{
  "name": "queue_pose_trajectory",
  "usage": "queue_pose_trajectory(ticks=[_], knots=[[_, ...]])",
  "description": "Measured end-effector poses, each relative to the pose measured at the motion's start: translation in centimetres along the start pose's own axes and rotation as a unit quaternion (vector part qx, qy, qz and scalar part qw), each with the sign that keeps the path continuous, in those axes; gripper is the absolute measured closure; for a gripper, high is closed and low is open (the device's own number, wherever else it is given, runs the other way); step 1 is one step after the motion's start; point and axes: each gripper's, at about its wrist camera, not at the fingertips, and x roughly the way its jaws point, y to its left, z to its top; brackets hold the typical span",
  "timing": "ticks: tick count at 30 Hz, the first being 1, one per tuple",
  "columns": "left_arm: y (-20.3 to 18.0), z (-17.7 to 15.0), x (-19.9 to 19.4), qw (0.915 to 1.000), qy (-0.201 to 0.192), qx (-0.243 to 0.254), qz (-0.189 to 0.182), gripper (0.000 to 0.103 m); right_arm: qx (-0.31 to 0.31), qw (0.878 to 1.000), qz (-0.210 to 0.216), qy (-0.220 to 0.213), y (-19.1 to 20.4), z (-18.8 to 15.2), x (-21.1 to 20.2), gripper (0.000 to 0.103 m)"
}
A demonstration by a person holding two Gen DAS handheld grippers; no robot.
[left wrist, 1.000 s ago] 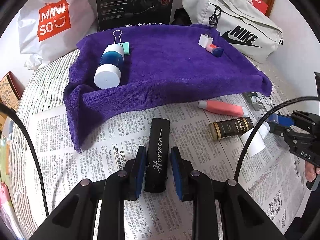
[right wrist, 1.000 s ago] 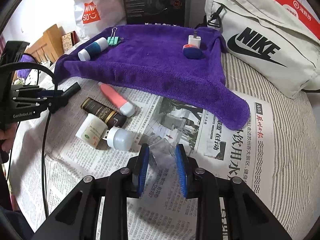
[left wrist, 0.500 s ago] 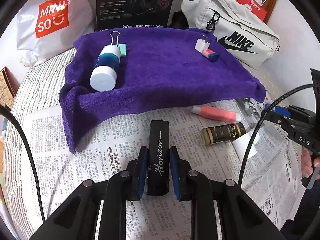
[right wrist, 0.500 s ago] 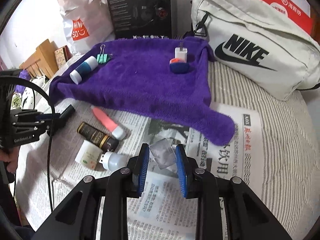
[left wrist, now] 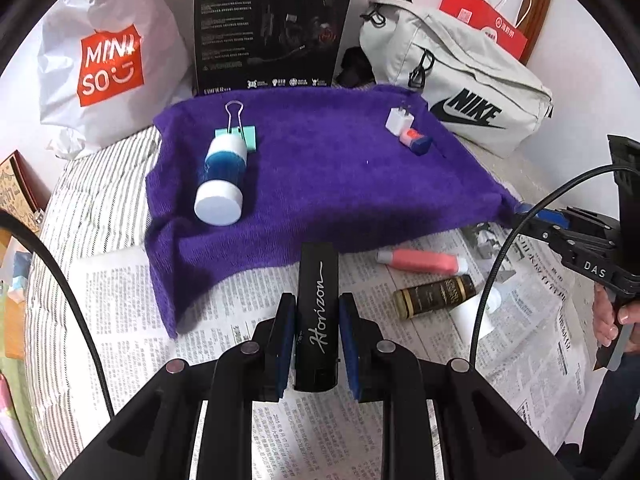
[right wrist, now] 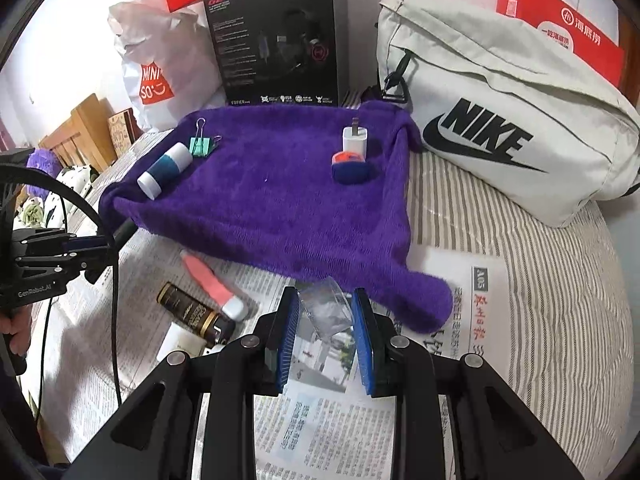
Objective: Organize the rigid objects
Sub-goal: 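Close the right tool on the clear plastic cap while the left tool holds the case, then carry the clear cap and the Horizon case onto the purple towel with both tools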
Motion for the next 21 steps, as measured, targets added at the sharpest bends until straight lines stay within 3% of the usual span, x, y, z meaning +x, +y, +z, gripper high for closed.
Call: queue_pose_trajectory(ticks=[21], knots=[[1.1, 4.2, -1.0, 0.9996, -0.029, -0.001, 0.0, 0.082, -0.012, 1.0, -0.005, -0.015, 0.1, 3.7, 0.2, 0.076]])
